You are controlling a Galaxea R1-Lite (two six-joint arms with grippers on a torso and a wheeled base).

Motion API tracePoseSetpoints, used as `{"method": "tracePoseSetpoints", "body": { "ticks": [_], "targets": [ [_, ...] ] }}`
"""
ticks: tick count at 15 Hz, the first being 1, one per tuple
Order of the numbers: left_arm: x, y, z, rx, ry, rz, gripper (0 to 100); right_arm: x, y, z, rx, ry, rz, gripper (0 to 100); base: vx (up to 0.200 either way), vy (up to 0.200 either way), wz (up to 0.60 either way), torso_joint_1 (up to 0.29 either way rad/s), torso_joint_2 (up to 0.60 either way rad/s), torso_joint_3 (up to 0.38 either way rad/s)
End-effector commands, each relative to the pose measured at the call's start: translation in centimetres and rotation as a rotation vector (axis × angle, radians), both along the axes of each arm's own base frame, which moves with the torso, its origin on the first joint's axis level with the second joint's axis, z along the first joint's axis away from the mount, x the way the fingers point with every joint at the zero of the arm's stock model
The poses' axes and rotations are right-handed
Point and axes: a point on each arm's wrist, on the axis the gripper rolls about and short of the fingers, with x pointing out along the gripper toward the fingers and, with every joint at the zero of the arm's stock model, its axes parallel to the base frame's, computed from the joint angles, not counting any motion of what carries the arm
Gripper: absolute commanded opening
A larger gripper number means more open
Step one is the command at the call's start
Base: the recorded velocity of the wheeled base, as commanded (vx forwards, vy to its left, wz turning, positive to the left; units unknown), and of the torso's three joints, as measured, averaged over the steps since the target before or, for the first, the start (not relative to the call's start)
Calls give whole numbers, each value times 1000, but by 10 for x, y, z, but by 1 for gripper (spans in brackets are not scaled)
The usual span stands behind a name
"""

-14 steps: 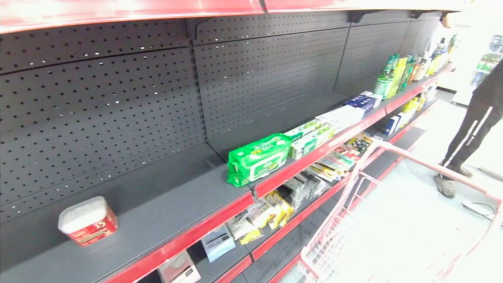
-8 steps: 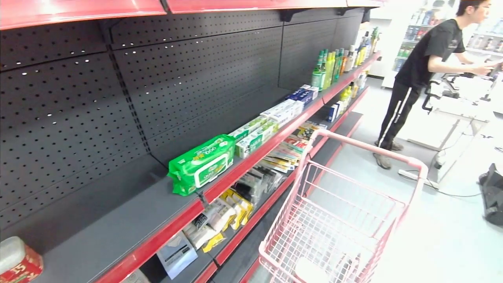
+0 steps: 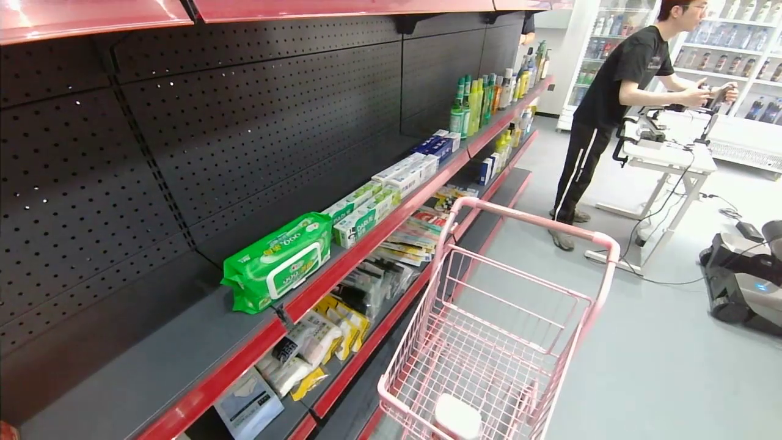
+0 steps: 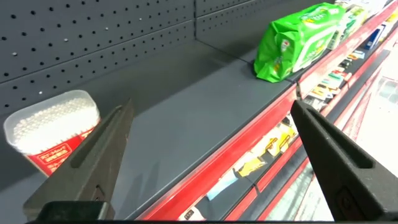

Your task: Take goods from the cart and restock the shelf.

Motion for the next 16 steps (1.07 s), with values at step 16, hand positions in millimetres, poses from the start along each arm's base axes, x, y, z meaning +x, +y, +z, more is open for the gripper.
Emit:
{"method": "tracePoseSetpoints", "body": {
  "ticks": [16],
  "targets": [
    [0,0,0,0,1,1,100,313,80,-28,-284,977,643,100,0,0,0,0,0,0]
  ]
}}
